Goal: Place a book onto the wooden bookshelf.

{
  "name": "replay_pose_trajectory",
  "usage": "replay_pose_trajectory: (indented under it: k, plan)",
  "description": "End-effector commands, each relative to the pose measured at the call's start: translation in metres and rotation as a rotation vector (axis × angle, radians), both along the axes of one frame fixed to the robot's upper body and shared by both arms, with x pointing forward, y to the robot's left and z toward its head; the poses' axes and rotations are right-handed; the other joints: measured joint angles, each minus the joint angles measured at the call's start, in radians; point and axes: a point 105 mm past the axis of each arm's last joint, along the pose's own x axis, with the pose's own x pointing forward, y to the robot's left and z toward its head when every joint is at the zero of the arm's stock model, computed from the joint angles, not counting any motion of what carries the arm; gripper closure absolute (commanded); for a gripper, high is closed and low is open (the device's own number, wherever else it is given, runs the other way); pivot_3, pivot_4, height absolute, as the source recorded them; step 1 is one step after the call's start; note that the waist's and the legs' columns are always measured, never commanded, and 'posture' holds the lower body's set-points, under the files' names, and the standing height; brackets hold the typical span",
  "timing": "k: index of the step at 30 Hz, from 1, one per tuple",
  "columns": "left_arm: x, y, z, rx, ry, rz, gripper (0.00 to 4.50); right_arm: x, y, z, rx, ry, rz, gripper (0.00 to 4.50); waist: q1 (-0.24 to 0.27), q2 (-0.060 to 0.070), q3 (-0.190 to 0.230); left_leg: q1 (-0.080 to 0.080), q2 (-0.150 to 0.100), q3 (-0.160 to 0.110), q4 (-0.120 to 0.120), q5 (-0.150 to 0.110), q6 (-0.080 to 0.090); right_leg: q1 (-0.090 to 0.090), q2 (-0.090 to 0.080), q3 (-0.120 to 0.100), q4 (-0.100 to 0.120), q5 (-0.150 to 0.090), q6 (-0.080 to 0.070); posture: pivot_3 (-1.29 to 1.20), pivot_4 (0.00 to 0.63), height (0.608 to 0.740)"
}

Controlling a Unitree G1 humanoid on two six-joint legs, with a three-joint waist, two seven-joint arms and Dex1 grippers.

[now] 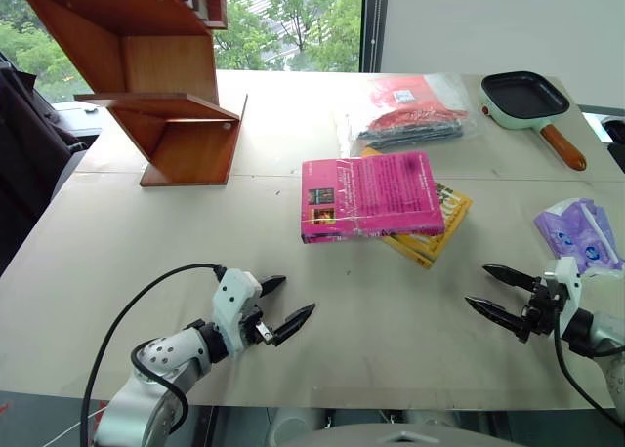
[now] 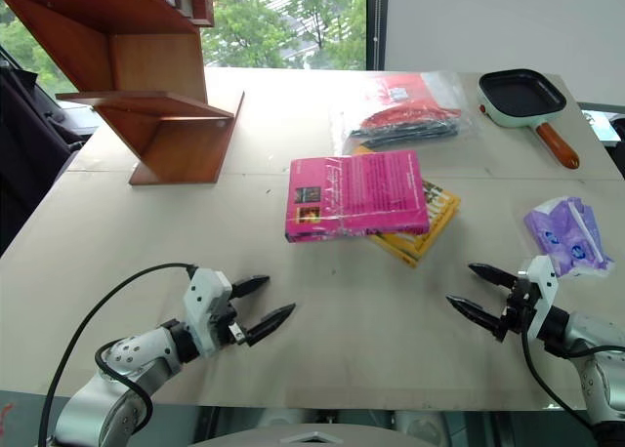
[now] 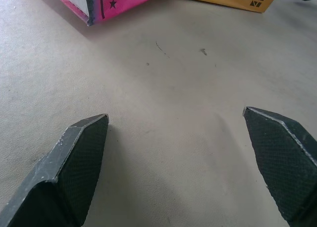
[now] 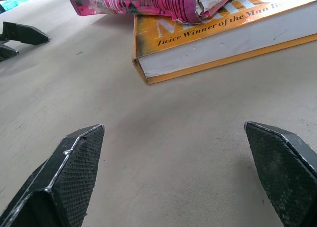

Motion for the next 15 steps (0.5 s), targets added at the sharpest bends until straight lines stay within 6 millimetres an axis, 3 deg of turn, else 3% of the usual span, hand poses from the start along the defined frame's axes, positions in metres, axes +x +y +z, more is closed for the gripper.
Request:
replay_pose_trajectory:
  k: [1, 15]
  plan:
    - [-0.0039, 0.0049, -0.0092, 0.017, 0.038, 0.015, 0.01, 0.0015, -0.0023, 0.0110, -0.012, -0.049, 0.004, 0.00, 0.000, 0.000, 0.000, 0.000, 0.000, 0.000, 0.000, 0.000, 0.000, 0.000, 0.000, 0.000, 0.000, 0.000, 0.000, 0.00, 0.150, 0.740]
    - [-0.0055, 0.0025, -0.0076, -0.006, 0.032, 0.012, 0.01, 0.0022, -0.0008, 0.0126, -0.007, -0.050, 0.007, 0.00, 0.001, 0.000, 0.000, 0.000, 0.000, 0.000, 0.000, 0.000, 0.000, 0.000, 0.000, 0.000, 0.000, 0.000, 0.000, 0.00, 0.150, 0.740]
